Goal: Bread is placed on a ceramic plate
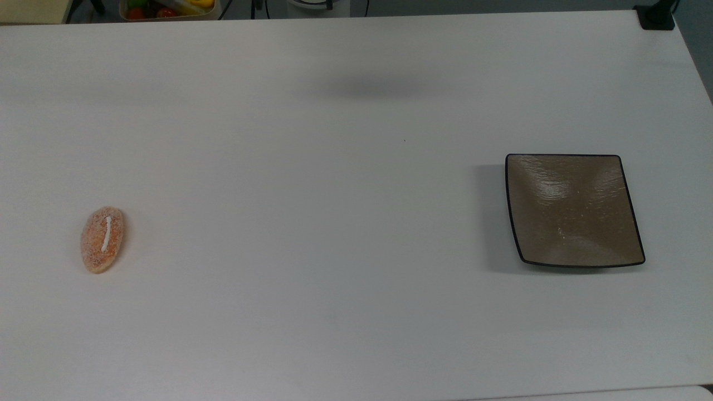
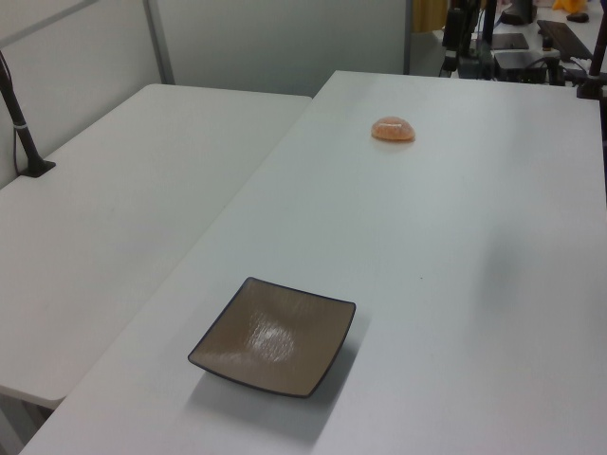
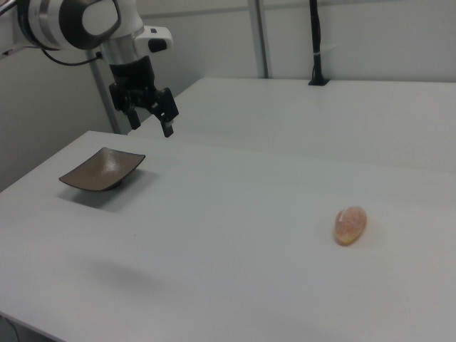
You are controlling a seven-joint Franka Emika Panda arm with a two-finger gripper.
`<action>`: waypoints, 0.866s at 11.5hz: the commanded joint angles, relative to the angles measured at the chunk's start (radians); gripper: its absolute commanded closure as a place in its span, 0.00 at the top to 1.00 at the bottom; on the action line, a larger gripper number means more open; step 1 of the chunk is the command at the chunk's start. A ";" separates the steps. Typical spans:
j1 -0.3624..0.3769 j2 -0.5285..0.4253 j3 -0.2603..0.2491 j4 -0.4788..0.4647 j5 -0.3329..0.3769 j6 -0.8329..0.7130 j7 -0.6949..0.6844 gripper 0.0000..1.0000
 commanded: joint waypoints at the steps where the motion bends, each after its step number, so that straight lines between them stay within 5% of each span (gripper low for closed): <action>1: 0.018 -0.023 -0.015 -0.026 -0.003 0.029 -0.023 1.00; 10: 0.014 -0.017 -0.016 -0.040 -0.005 0.027 -0.028 1.00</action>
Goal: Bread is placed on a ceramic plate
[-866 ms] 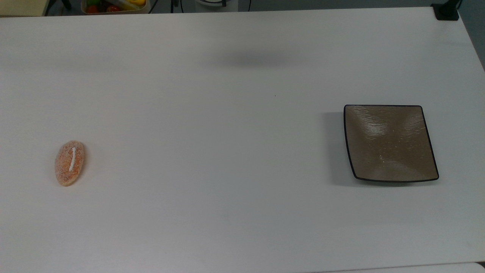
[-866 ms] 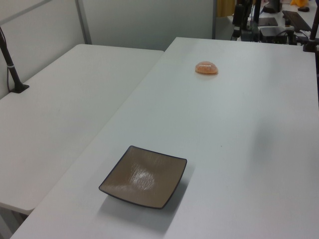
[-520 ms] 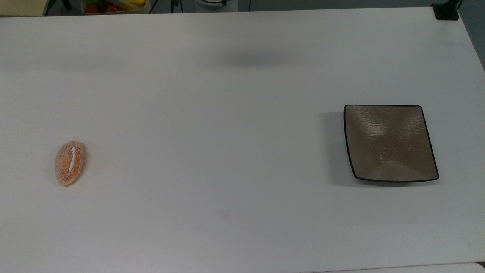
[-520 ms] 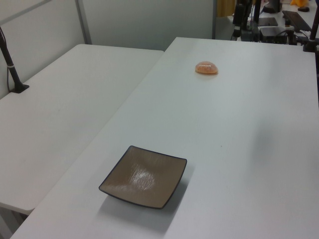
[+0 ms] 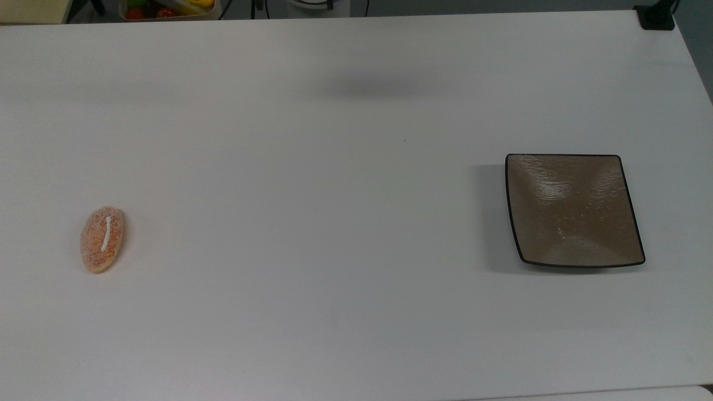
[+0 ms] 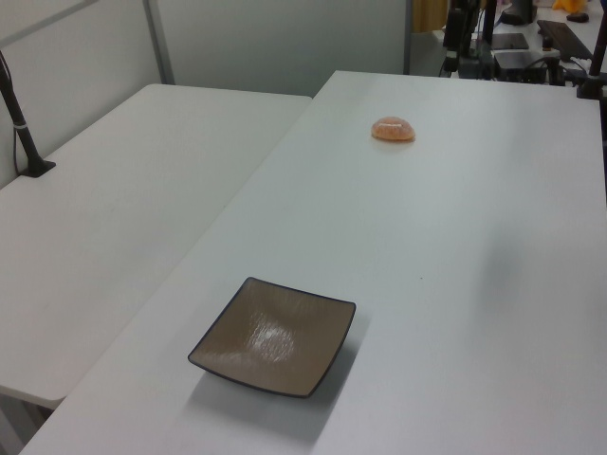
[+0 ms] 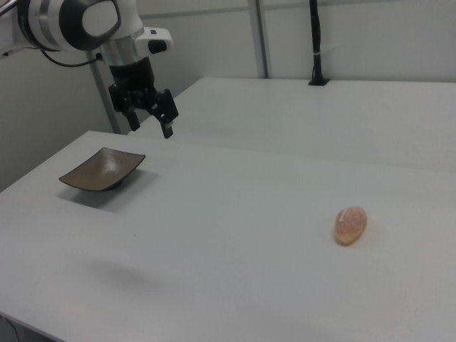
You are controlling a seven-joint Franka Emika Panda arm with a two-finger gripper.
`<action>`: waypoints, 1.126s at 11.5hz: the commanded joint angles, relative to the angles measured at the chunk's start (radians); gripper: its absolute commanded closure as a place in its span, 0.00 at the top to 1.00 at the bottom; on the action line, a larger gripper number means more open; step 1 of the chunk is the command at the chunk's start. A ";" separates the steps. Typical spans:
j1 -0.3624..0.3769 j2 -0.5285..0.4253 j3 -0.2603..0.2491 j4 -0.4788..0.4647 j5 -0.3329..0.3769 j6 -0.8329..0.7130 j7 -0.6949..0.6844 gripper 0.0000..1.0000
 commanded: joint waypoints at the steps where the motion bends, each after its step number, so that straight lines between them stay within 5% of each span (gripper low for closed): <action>1: 0.006 -0.010 -0.018 -0.025 -0.006 0.032 -0.017 1.00; 4: -0.029 0.040 -0.049 0.046 -0.005 0.062 -0.015 1.00; 8: -0.096 0.095 -0.095 0.051 -0.008 0.300 -0.015 1.00; 13: -0.219 0.311 -0.095 0.051 -0.006 0.655 -0.017 1.00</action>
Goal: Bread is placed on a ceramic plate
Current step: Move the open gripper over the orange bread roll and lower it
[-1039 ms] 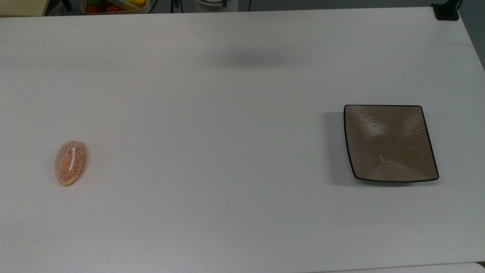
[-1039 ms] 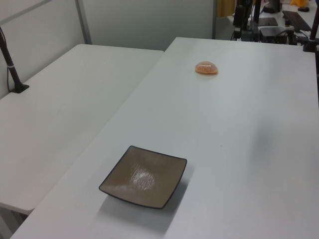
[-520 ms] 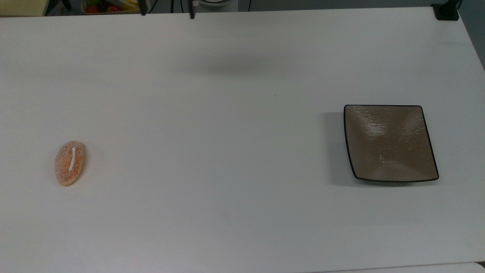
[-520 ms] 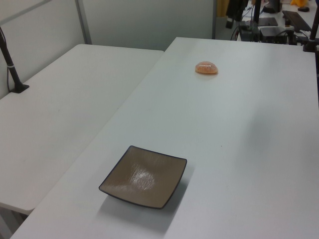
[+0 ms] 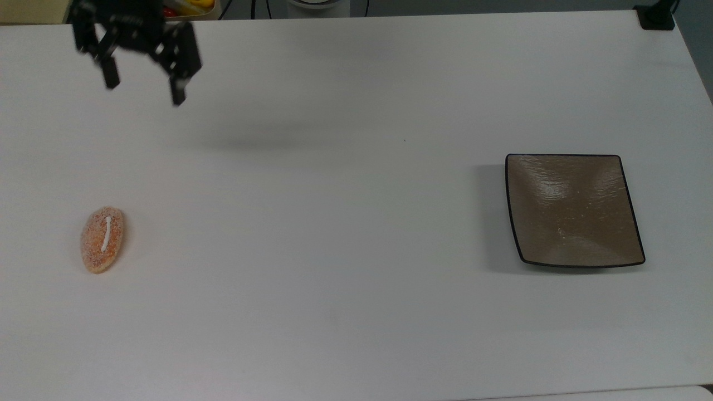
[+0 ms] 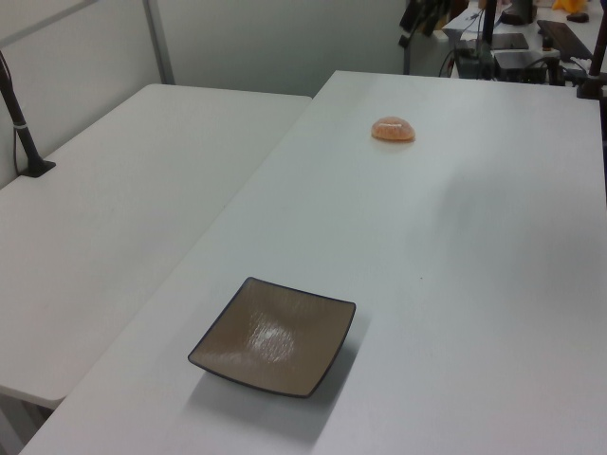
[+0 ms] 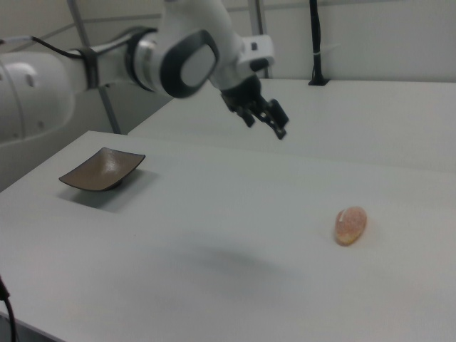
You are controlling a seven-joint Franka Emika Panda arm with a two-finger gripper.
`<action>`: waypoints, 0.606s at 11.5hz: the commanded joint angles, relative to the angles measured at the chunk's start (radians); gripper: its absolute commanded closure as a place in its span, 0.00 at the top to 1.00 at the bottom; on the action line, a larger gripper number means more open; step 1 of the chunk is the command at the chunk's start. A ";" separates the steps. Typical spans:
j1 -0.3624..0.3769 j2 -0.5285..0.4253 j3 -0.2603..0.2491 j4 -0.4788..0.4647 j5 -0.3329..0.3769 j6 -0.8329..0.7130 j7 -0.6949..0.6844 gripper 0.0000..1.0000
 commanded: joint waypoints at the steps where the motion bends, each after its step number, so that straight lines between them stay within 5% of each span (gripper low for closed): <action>1: -0.057 0.145 0.000 0.021 -0.008 0.194 -0.014 1.00; 7: -0.148 0.360 0.002 0.021 -0.011 0.469 -0.097 1.00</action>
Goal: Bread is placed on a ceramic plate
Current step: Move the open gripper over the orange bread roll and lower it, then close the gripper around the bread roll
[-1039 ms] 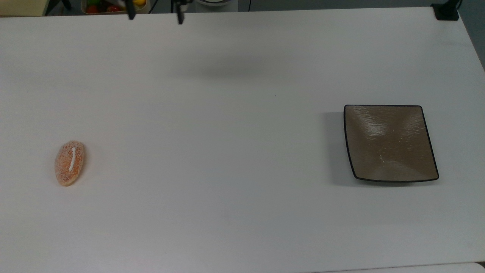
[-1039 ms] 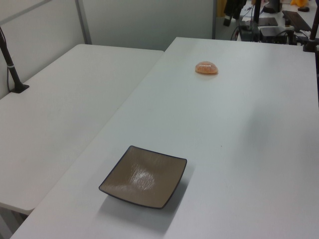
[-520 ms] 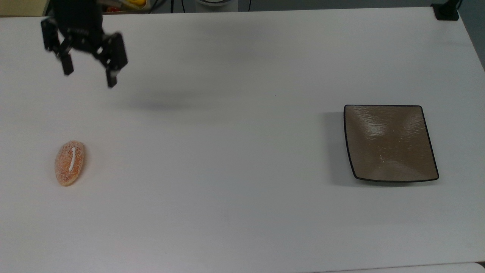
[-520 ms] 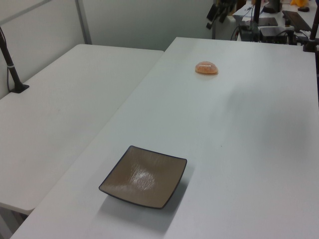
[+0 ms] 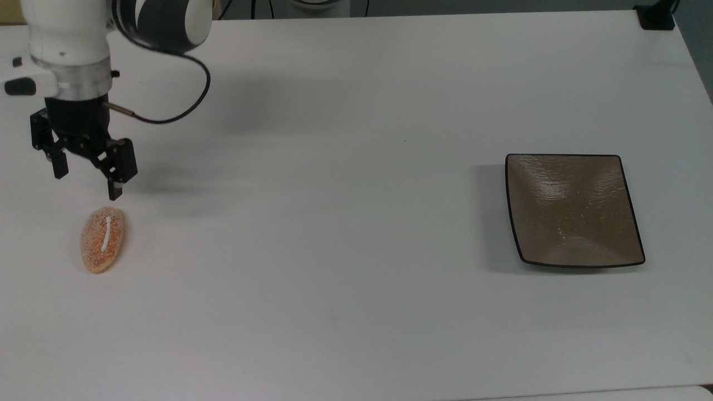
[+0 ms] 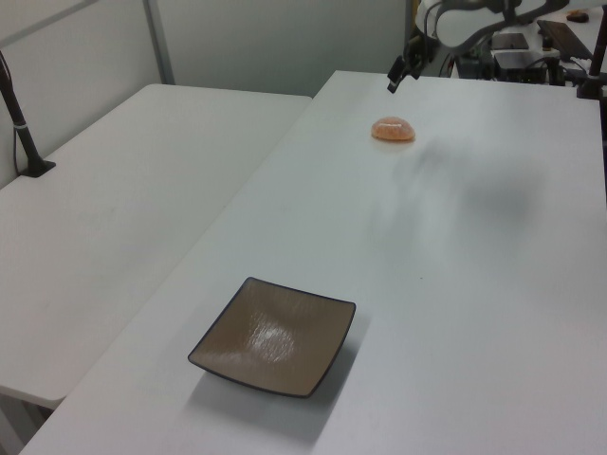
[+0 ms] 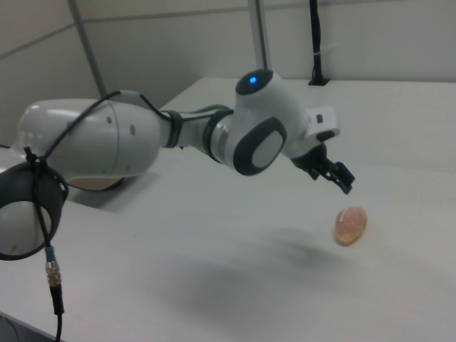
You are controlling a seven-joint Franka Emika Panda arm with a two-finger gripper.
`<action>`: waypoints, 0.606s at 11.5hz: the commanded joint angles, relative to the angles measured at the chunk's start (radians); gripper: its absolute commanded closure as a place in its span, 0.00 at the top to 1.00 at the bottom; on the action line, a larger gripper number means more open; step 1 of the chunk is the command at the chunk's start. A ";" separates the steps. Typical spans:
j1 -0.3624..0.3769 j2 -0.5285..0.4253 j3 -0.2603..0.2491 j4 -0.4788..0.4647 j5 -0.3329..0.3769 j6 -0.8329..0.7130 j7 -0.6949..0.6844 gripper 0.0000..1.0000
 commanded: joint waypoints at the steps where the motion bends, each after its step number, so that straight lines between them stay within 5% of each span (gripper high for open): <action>1: -0.020 0.102 0.003 0.019 -0.011 0.147 -0.030 1.00; 7: -0.037 0.251 0.013 0.043 -0.003 0.314 -0.022 1.00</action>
